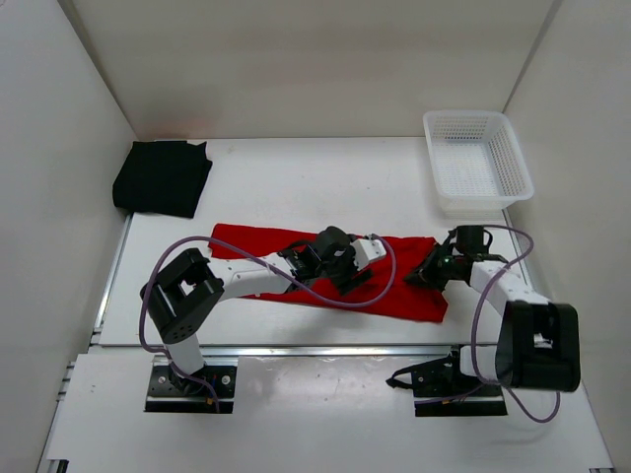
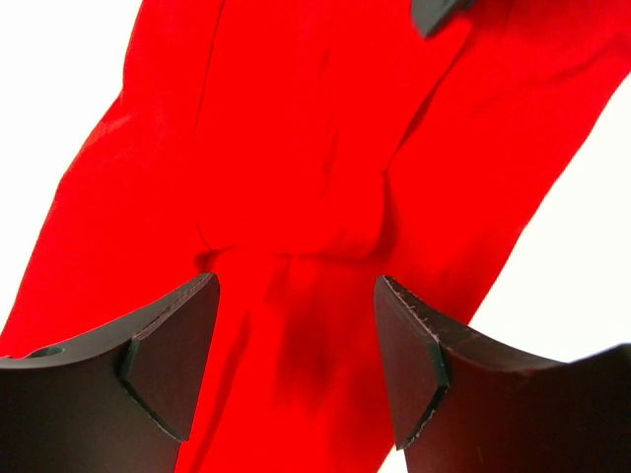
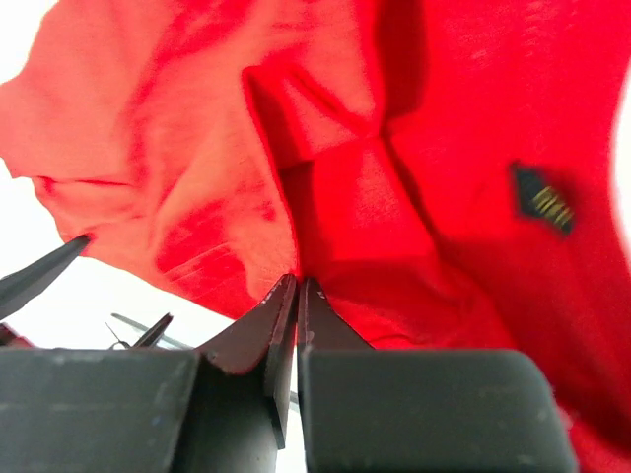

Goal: Fold and stack the t-shirts
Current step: Fold the other side of the tshirt into a rectangle

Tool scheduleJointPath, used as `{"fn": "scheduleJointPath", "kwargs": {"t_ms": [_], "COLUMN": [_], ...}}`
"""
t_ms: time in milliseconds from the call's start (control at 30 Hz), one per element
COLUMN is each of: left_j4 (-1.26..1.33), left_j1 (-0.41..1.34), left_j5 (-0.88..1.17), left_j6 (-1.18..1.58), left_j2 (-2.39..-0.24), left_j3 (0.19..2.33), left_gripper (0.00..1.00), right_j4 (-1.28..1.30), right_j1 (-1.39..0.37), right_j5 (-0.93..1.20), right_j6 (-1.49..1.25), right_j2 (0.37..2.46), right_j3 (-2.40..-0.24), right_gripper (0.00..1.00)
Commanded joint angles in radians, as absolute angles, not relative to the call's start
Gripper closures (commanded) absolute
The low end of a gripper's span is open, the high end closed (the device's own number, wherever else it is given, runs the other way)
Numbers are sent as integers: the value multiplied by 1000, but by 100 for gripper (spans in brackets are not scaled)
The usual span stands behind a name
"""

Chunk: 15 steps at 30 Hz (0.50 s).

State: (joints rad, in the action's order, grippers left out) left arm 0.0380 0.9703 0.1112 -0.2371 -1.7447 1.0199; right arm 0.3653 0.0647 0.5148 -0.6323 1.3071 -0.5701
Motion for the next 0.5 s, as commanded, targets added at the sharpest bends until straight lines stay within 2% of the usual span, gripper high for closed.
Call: {"fn": "scheduleJointPath", "kwargs": {"t_ms": [0, 300, 467], "left_j4": [58, 51, 60], "left_j1": [965, 962, 960], "left_j5": [100, 101, 100], "left_j6": [-247, -250, -252], "left_j2": [-1715, -1710, -1709], "left_j3": [1011, 1000, 1000], "left_gripper": [26, 25, 25], "right_j4": [411, 442, 399], "right_j1": [93, 137, 110], "right_j5": [515, 540, 538], "right_j6": [-649, -686, -680], "right_j2": [1203, 1100, 1138], "right_j3": [-592, -537, -509], "right_gripper": [99, 100, 91]}}
